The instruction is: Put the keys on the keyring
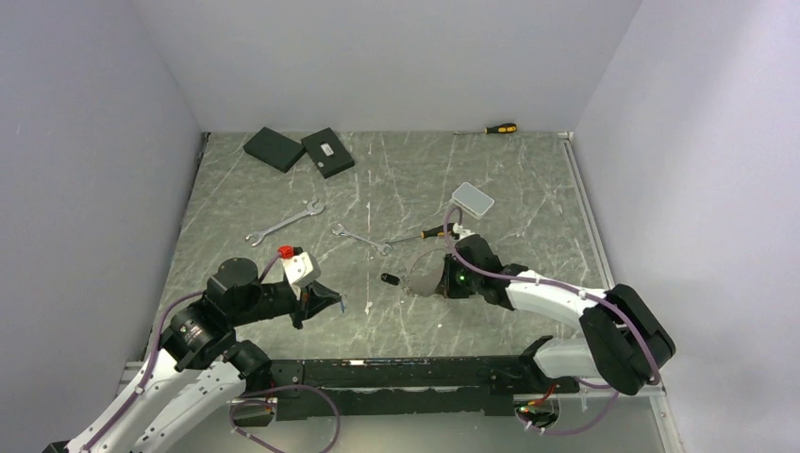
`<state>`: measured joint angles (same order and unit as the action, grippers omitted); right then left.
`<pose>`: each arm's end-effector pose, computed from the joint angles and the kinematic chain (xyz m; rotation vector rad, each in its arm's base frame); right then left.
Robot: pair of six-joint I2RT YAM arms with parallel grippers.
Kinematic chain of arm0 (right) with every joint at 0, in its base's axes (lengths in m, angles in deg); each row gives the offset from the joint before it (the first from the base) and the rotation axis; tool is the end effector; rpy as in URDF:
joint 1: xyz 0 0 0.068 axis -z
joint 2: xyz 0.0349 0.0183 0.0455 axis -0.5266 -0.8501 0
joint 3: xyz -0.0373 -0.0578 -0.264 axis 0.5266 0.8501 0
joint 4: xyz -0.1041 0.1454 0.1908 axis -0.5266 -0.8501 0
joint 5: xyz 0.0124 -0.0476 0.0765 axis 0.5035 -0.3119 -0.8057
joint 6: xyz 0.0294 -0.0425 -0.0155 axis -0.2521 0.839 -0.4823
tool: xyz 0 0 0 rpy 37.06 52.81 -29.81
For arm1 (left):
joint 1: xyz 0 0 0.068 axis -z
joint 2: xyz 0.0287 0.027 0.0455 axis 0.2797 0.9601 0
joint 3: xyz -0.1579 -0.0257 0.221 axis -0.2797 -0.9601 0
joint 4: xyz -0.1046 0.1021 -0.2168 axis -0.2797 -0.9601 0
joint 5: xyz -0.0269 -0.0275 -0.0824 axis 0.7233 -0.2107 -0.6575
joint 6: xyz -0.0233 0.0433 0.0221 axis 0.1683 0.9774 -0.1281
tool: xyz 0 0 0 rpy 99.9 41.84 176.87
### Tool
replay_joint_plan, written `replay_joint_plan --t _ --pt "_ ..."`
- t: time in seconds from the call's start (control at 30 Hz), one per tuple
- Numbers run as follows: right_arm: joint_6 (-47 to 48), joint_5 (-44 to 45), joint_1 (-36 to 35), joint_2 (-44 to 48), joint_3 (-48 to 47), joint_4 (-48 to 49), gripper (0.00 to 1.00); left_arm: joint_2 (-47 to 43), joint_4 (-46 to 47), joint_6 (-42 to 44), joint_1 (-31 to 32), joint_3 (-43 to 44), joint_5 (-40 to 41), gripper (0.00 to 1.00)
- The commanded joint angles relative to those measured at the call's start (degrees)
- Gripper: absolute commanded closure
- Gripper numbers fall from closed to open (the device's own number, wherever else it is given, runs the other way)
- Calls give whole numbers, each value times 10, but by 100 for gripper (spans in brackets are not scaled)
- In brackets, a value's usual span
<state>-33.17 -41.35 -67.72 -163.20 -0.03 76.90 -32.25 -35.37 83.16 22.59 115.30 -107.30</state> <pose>0.1829 0.1371 0.1480 -0.0768 2.5521 0.6442 0.0717 -0.0785 0.3028 0.9505 1.7248 -0.9082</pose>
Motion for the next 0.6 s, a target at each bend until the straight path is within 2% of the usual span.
replay_joint_plan --t 0.0,0.23,0.4,0.57 --pt "62 -15 3 30 -13 -3 100 -1 21 -1 1 -1 1 100" --pt "178 4 2 105 -76 -87 100 8 23 -1 0 0 -2 100" --pt "206 -46 1 171 -94 -69 100 13 24 -1 1 6 -10 100" --pt "287 -86 0 242 -122 -68 100 22 64 -8 1 22 -26 100"
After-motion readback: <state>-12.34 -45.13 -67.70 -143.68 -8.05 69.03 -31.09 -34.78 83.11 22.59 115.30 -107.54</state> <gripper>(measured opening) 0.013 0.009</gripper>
